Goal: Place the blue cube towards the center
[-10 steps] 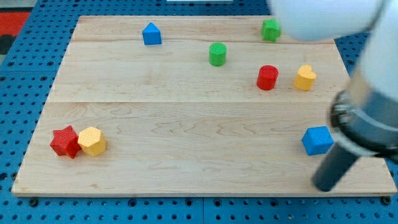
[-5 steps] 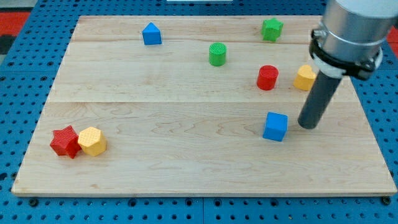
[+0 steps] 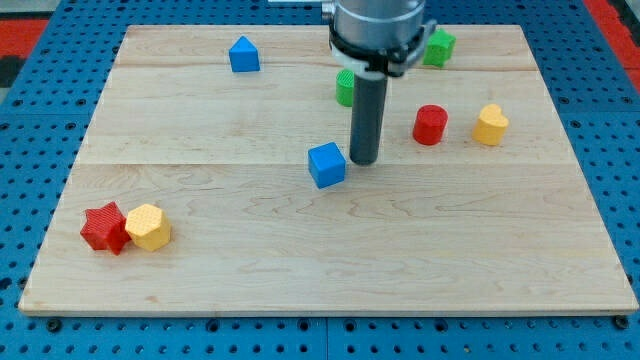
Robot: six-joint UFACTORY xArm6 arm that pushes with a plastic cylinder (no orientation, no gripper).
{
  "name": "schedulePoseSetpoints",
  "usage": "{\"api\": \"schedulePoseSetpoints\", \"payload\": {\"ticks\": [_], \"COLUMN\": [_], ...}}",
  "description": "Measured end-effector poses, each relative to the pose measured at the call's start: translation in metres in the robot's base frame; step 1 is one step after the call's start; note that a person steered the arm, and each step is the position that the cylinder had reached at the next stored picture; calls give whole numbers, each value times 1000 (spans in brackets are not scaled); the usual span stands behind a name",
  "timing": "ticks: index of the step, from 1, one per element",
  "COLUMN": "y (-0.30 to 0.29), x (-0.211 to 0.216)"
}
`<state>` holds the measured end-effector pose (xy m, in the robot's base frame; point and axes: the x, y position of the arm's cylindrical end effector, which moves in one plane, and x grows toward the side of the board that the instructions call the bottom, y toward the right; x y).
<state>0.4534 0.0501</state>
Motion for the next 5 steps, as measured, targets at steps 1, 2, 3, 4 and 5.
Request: {"api": "schedulePoseSetpoints", "payload": {"ticks": [1, 2, 3, 4, 5], "y": [95, 201, 205, 146, 85], "x": [8, -6, -61, -100, -97]}}
